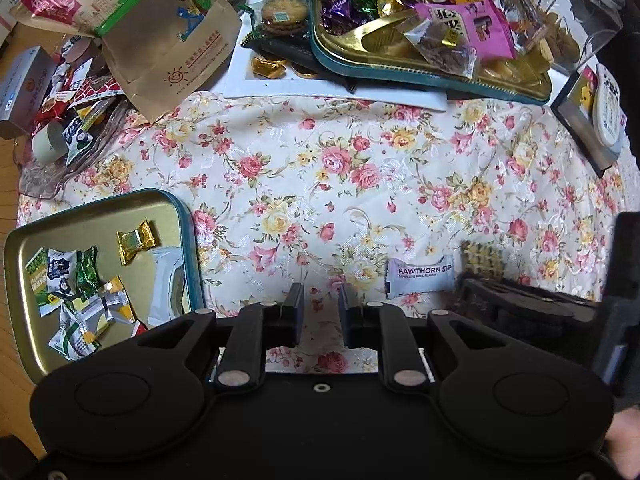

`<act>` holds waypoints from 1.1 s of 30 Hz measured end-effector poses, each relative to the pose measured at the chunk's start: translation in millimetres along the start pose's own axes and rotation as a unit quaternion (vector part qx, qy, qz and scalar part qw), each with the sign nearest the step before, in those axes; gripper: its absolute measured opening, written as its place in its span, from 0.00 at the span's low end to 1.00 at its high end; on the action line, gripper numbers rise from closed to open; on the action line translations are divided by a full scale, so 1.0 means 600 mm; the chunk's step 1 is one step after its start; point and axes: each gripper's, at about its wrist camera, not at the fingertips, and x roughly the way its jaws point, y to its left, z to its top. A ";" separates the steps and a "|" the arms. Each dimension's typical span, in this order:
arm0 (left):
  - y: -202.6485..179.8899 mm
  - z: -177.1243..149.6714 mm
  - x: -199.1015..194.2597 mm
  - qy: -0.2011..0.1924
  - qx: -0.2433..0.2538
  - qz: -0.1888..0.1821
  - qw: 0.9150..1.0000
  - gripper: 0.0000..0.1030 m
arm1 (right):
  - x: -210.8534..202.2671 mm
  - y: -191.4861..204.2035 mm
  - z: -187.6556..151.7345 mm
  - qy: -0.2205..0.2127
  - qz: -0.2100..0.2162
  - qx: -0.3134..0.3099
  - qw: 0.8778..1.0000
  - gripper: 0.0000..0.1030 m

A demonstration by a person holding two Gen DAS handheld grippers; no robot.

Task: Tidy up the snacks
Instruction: 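Grasp the white Hawthorn Strip packet with the left tool while the right tool grasps the gold-dotted packet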

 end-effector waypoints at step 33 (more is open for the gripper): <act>-0.156 -0.051 0.114 -0.018 0.239 0.019 0.971 0.26 | -0.175 -0.126 0.033 -0.071 0.057 0.073 0.993 0.31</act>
